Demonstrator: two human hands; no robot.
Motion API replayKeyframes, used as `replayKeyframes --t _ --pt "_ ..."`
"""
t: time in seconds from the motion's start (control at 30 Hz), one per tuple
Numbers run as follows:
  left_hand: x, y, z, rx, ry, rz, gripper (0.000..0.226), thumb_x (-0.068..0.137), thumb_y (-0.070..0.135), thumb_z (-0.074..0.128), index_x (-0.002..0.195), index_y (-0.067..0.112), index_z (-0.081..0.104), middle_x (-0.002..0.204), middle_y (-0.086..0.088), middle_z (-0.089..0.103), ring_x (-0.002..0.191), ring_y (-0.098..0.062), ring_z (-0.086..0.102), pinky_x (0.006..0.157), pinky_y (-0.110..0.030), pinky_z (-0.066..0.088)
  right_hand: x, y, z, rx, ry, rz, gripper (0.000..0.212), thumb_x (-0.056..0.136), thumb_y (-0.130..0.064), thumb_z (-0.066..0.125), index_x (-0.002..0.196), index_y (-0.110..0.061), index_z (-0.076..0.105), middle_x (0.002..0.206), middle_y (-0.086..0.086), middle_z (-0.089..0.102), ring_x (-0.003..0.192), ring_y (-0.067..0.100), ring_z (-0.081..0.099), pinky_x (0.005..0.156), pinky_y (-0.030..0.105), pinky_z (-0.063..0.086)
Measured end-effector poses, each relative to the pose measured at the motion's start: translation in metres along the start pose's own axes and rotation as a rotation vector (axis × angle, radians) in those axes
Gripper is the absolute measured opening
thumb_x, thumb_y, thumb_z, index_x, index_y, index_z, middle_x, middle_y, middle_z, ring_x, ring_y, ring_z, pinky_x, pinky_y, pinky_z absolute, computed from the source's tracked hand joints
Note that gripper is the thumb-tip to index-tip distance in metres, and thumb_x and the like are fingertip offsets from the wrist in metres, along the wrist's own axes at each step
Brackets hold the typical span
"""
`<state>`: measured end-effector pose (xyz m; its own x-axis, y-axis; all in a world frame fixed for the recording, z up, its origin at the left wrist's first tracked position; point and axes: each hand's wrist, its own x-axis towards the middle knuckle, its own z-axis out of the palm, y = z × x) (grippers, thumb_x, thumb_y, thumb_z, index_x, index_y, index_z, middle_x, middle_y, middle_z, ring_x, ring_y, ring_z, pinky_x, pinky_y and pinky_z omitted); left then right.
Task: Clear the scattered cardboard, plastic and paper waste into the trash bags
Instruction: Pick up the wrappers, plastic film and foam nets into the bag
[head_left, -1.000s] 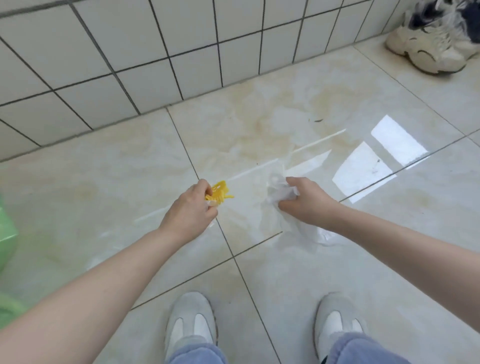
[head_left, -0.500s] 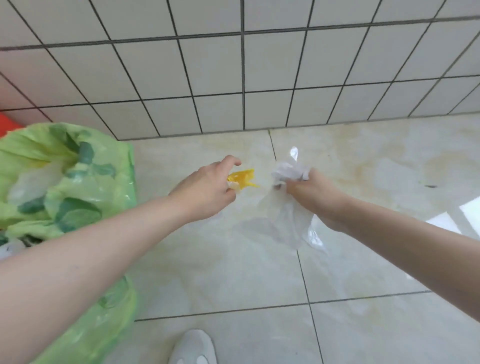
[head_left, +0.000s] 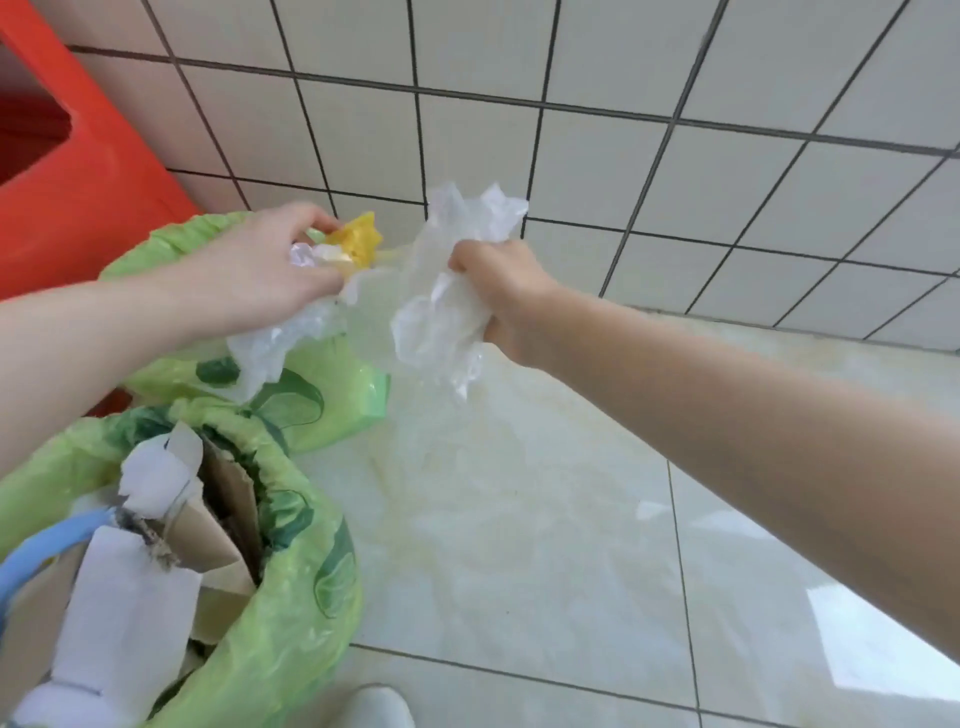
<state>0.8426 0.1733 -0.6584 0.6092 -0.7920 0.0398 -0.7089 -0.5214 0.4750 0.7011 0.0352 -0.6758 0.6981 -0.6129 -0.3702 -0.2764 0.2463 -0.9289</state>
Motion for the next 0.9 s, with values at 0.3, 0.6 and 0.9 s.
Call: replayKeyframes --t 0.3,0.6,0.9 --pt "0.010 -0.091 -0.032 -0.427 0.315 -0.373 0.039 0.069 0.045 0.057 0.107 0.038 0.056 0.117 0.002 0.061 0.107 -0.024 0.059 0.094 -0.047 0.048 0.056 -0.015 0.121 -0.014 -0.007 0.012 0.039 0.088 -0.004 0.039 0.126 -0.012 0.037 0.114 0.017 0.057 0.101 0.037 0.061 0.088 0.050 0.053" --pt "0.035 -0.108 -0.014 -0.387 0.426 -0.433 0.042 0.098 0.046 0.028 0.135 0.030 0.039 0.137 -0.008 0.040 0.115 -0.021 0.043 0.094 -0.029 0.030 0.092 -0.010 0.181 -0.270 -0.076 -0.229 0.055 0.089 -0.025 0.052 0.135 -0.013 0.024 0.133 0.016 0.039 0.120 0.036 0.043 0.101 0.050 0.041" --pt "0.017 -0.135 -0.008 -0.074 -0.301 -0.241 0.016 0.083 0.016 0.062 0.093 0.026 0.055 0.089 -0.004 0.054 0.072 -0.018 0.050 0.058 -0.027 0.042 0.117 0.002 0.169 -1.255 -0.516 -0.412 0.057 0.088 -0.013 0.042 0.140 -0.007 0.019 0.137 0.018 0.031 0.130 0.042 0.028 0.106 0.052 0.029"
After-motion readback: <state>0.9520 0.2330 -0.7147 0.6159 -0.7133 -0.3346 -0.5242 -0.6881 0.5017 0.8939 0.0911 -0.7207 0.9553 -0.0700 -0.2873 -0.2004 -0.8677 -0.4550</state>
